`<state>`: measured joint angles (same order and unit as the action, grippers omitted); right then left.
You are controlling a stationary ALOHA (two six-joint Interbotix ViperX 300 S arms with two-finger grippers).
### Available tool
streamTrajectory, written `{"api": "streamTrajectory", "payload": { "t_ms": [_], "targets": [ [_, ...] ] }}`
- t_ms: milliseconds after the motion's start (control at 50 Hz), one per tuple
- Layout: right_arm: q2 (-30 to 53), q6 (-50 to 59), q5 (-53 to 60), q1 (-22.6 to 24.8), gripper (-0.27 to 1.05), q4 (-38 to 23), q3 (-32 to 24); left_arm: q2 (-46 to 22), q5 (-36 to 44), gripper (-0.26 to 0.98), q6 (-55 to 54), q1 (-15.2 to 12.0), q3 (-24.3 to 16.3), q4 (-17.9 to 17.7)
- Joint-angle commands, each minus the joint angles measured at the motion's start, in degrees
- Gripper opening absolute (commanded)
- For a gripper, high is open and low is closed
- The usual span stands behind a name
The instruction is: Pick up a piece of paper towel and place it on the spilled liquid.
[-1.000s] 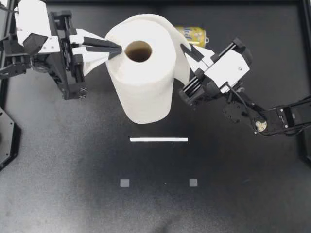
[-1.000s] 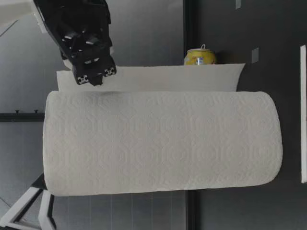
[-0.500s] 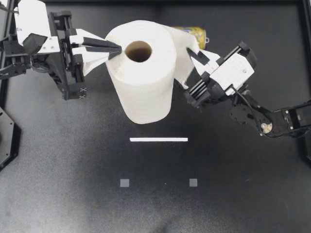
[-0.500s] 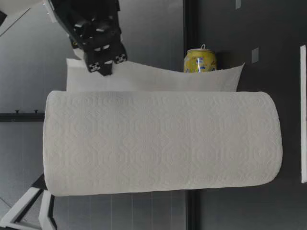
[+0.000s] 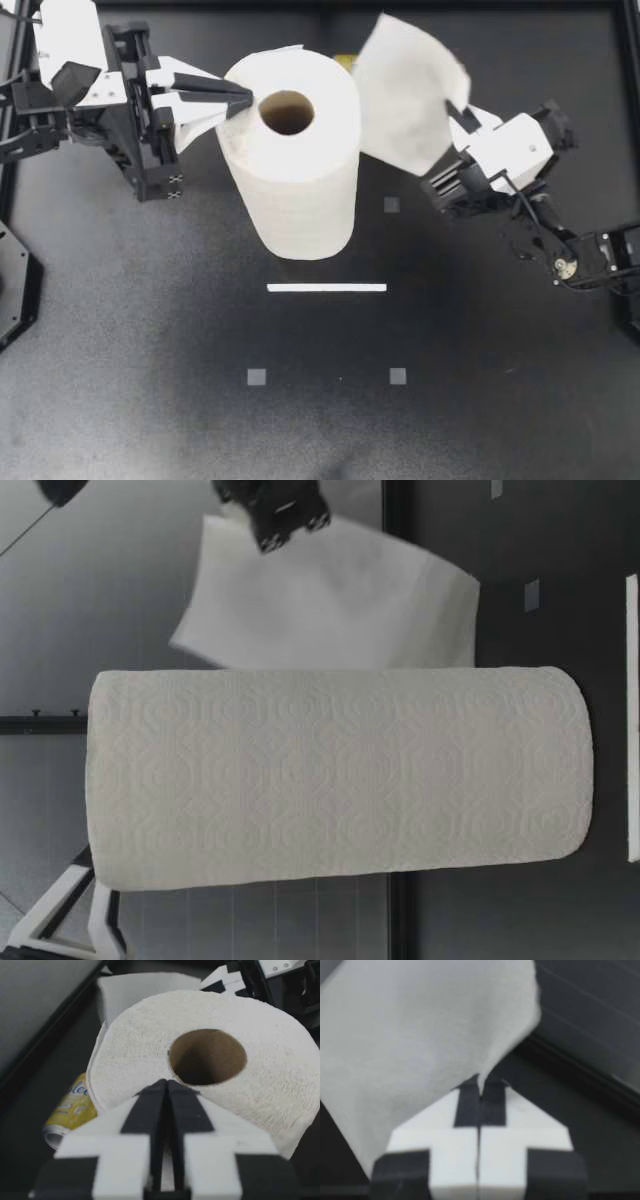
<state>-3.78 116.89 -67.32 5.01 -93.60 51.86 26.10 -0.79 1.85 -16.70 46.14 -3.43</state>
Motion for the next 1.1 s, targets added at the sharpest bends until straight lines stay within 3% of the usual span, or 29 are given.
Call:
{"api": "streamTrajectory", "payload": {
  "t_ms": [0,300,640,940,1080],
  "targets": [
    [-1.9,0.9,-0.9,0.0,-0.11,1.1,0.8,-2.7,-0.9,0.11,0.0,-0.4,1.4,-0.4],
    [-10.4,-1.9,-8.0,0.2,-0.11,6.2,9.4,-2.9,-0.9,0.11,-0.1,-0.4,1.4,-0.5],
    [-23.0,-9.1,-8.5,0.2,-0.11,9.6,14.2,-3.0,-0.9,0.11,-0.2,-0.4,0.9,-0.6],
    [-29.9,-9.1,7.6,0.0,-0.11,8.0,13.0,-3.3,-0.9,0.11,-0.2,-0.4,0.2,-0.7],
    [-33.4,-9.0,18.2,-2.5,-0.11,8.0,12.5,-3.3,-0.9,0.11,-0.2,-0.4,-0.2,-0.7]
  ]
}}
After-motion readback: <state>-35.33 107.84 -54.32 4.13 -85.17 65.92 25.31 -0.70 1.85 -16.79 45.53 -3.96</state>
